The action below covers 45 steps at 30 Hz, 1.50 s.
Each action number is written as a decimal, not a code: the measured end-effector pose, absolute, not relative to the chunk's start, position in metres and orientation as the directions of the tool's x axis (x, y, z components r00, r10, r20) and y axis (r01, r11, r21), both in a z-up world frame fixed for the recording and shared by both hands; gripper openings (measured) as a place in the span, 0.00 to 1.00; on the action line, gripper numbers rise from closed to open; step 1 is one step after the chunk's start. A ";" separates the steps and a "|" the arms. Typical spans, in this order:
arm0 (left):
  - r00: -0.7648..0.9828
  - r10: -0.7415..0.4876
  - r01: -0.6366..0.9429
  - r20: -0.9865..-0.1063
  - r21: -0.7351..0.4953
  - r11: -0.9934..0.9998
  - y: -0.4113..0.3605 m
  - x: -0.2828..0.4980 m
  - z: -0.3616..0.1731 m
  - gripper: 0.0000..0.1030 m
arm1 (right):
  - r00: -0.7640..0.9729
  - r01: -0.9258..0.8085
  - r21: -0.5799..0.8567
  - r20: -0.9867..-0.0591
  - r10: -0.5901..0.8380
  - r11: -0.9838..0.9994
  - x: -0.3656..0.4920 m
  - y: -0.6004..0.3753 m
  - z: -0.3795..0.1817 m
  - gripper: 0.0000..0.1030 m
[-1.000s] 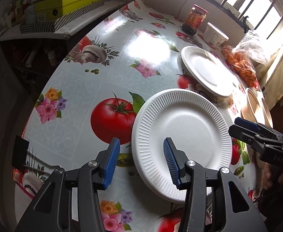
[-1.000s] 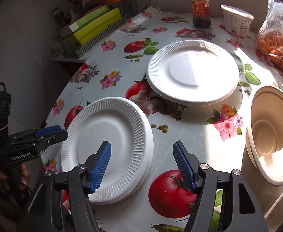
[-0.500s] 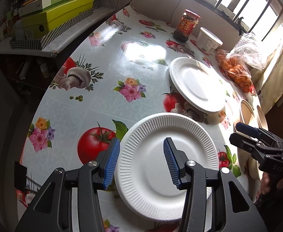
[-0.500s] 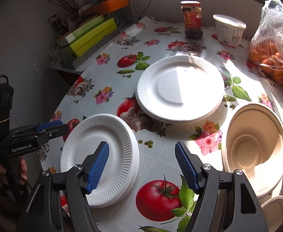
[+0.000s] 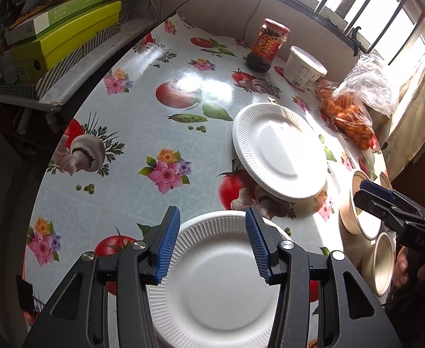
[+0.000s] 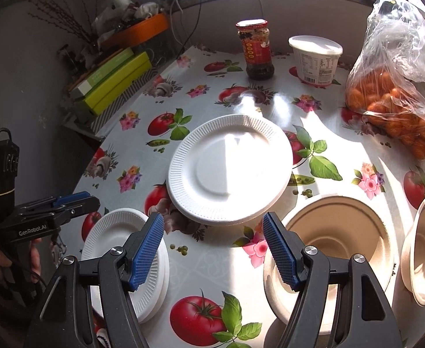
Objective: Organize plates and bowls
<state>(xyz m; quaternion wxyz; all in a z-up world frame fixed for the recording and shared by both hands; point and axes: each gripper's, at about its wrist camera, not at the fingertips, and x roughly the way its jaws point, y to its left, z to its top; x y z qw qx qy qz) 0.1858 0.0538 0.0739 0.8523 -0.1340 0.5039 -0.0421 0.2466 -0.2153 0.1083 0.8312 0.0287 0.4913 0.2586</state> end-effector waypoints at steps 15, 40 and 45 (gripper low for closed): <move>0.468 -0.198 -0.049 -0.861 -0.249 0.967 0.031 0.222 0.070 0.47 | 0.394 -0.374 0.281 -0.815 0.426 0.884 0.291 -0.237 0.108 0.69; 0.403 -0.226 -0.056 -0.887 -0.270 0.961 0.009 0.269 0.043 0.47 | 0.263 -0.271 0.404 -0.842 0.471 0.874 0.381 -0.260 0.060 0.69; 0.390 -0.236 -0.067 -0.890 -0.283 0.957 0.008 0.274 0.038 0.47 | 0.246 -0.267 0.417 -0.842 0.479 0.869 0.386 -0.262 0.053 0.67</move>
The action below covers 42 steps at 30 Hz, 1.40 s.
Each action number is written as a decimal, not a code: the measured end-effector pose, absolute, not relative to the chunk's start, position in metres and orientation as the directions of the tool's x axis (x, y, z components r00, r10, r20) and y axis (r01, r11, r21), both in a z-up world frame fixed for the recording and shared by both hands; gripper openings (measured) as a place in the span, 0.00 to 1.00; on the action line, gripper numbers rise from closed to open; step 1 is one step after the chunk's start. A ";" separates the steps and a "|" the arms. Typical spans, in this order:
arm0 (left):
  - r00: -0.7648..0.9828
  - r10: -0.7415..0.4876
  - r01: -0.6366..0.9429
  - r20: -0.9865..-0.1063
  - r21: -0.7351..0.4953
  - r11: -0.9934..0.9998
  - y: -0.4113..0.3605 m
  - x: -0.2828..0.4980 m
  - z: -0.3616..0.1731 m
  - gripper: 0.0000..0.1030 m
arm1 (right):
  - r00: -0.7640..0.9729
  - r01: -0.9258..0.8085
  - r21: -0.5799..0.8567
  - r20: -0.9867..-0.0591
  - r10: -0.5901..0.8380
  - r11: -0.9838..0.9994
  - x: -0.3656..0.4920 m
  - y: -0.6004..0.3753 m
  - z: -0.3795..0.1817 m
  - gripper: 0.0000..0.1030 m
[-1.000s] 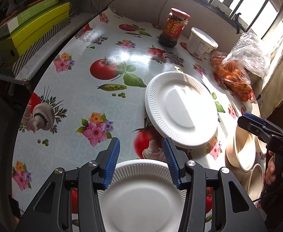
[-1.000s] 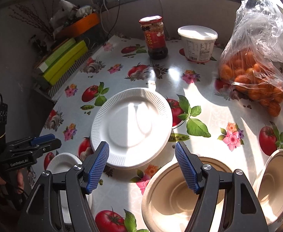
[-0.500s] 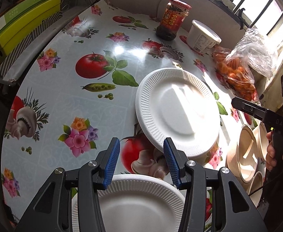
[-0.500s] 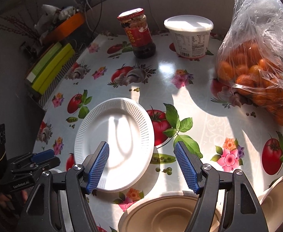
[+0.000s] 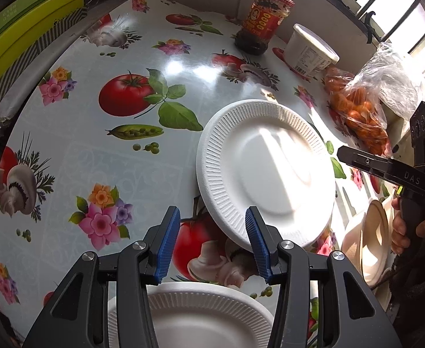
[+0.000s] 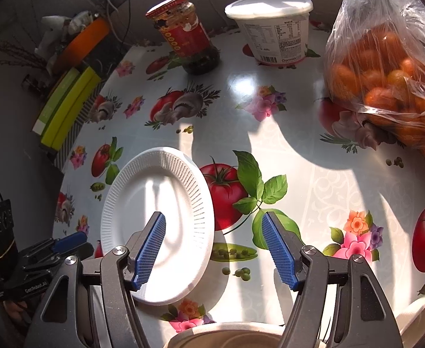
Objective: Organize plates and bowls
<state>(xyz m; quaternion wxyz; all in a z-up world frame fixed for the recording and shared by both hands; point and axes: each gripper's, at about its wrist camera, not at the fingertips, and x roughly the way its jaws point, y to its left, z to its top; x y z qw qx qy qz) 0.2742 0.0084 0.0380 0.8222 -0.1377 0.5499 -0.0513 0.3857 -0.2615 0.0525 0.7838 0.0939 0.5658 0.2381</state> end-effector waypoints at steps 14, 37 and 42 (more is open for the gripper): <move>0.355 -0.254 -0.090 -0.900 -0.303 0.949 0.010 0.284 0.024 0.47 | 0.196 -0.284 0.451 -0.837 0.511 0.846 0.391 -0.253 0.039 0.43; 0.358 -0.227 -0.073 -0.906 -0.269 0.960 0.005 0.287 0.020 0.31 | 0.192 -0.288 0.442 -0.842 0.504 0.849 0.391 -0.250 0.033 0.19; 0.363 -0.230 -0.065 -0.903 -0.270 0.961 0.003 0.288 0.021 0.25 | 0.190 -0.298 0.438 -0.843 0.503 0.848 0.390 -0.248 0.033 0.16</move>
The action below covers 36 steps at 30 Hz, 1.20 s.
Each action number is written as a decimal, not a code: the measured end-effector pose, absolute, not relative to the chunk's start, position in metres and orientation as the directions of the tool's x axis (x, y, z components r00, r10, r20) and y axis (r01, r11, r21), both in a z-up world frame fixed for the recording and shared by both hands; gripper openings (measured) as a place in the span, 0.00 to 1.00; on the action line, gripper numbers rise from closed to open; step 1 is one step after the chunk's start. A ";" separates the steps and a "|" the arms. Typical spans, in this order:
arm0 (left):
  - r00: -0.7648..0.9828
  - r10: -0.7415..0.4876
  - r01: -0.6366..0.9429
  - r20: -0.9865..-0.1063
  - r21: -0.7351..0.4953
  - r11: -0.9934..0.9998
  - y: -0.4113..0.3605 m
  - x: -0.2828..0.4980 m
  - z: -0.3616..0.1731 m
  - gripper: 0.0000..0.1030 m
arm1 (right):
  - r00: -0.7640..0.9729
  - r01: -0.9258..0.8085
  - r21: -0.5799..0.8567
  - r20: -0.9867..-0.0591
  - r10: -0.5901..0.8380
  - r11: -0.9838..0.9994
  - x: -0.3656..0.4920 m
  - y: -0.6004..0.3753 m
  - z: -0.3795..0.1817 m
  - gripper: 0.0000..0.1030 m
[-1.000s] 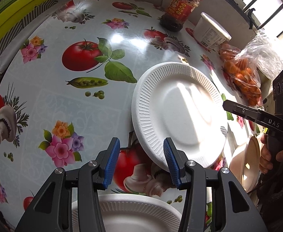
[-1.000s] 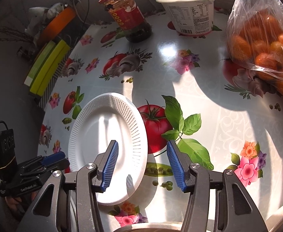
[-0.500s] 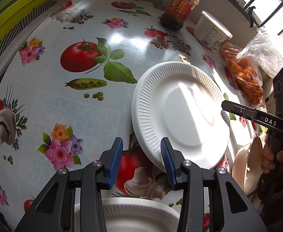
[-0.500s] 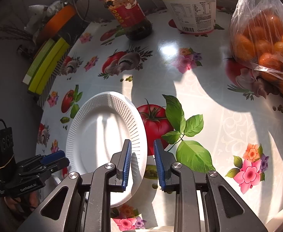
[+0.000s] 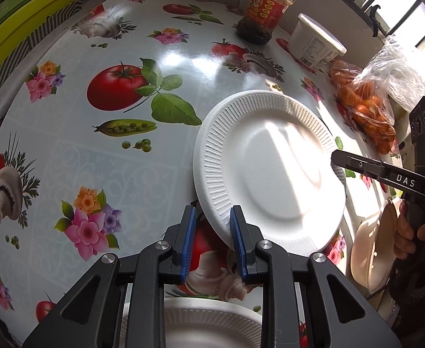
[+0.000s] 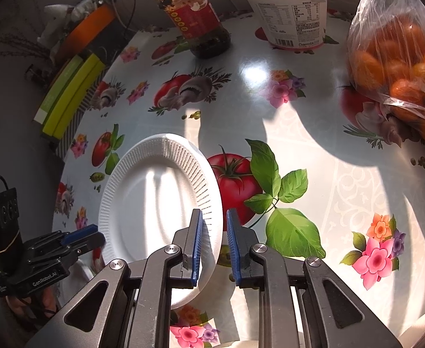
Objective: Organize plates and bowls
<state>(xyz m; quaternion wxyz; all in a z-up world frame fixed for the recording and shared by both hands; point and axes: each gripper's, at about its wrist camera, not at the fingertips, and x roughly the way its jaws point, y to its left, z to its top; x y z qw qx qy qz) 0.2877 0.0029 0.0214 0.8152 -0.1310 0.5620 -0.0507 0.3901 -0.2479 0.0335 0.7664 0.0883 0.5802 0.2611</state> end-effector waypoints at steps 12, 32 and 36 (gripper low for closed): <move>0.372 -0.225 -0.058 -0.901 -0.264 0.963 0.003 0.286 0.023 0.20 | 0.191 -0.298 0.437 -0.843 0.502 0.848 0.389 -0.247 0.033 0.14; 0.383 -0.227 -0.056 -0.895 -0.268 0.962 0.003 0.286 0.024 0.16 | 0.193 -0.298 0.435 -0.844 0.500 0.850 0.388 -0.247 0.033 0.14; 0.384 -0.228 -0.057 -0.895 -0.269 0.961 0.003 0.285 0.024 0.16 | 0.193 -0.298 0.435 -0.844 0.500 0.849 0.388 -0.247 0.033 0.14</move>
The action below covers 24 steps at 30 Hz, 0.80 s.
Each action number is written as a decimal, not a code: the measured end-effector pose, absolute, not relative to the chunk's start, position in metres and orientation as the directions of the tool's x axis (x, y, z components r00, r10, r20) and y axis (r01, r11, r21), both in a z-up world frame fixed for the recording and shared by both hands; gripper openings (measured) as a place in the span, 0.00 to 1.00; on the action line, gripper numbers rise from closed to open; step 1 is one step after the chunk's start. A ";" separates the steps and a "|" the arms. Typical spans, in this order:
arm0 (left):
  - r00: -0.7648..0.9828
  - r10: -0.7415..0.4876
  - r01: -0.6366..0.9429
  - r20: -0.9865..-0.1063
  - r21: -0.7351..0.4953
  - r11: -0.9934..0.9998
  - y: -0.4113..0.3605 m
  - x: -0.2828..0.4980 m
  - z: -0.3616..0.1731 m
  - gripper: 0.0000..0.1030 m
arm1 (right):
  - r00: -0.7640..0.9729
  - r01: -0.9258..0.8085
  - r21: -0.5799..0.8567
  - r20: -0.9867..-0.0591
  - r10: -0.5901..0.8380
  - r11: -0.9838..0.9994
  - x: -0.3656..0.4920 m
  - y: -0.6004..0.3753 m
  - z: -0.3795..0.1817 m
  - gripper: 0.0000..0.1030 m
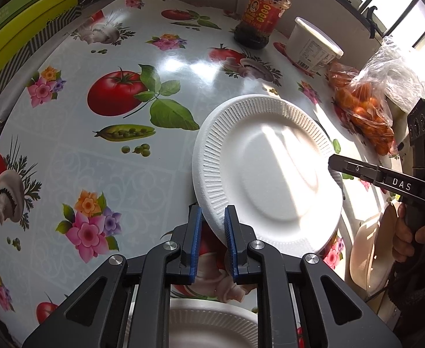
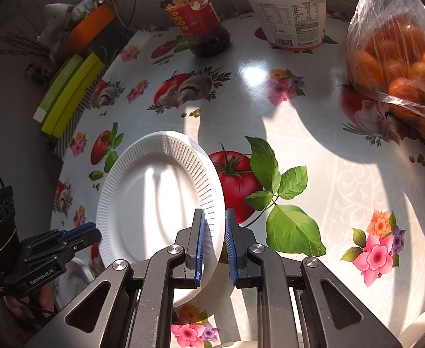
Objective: Organize plates and bowls
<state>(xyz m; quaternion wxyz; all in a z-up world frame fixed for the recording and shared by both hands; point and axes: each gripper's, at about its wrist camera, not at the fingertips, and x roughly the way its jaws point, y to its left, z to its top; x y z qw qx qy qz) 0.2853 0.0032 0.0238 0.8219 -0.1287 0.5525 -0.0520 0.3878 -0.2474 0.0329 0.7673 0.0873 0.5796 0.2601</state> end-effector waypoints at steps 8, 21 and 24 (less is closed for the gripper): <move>0.391 -0.226 -0.056 -0.892 -0.268 0.962 0.004 0.283 0.025 0.15 | 0.194 -0.300 0.435 -0.844 0.500 0.849 0.388 -0.247 0.033 0.14; 0.403 -0.224 -0.038 -0.888 -0.260 0.965 -0.001 0.280 0.032 0.09 | 0.199 -0.303 0.441 -0.838 0.508 0.845 0.386 -0.248 0.035 0.13; 0.404 -0.226 -0.034 -0.886 -0.262 0.965 -0.002 0.280 0.033 0.09 | 0.203 -0.309 0.435 -0.839 0.505 0.846 0.385 -0.246 0.037 0.13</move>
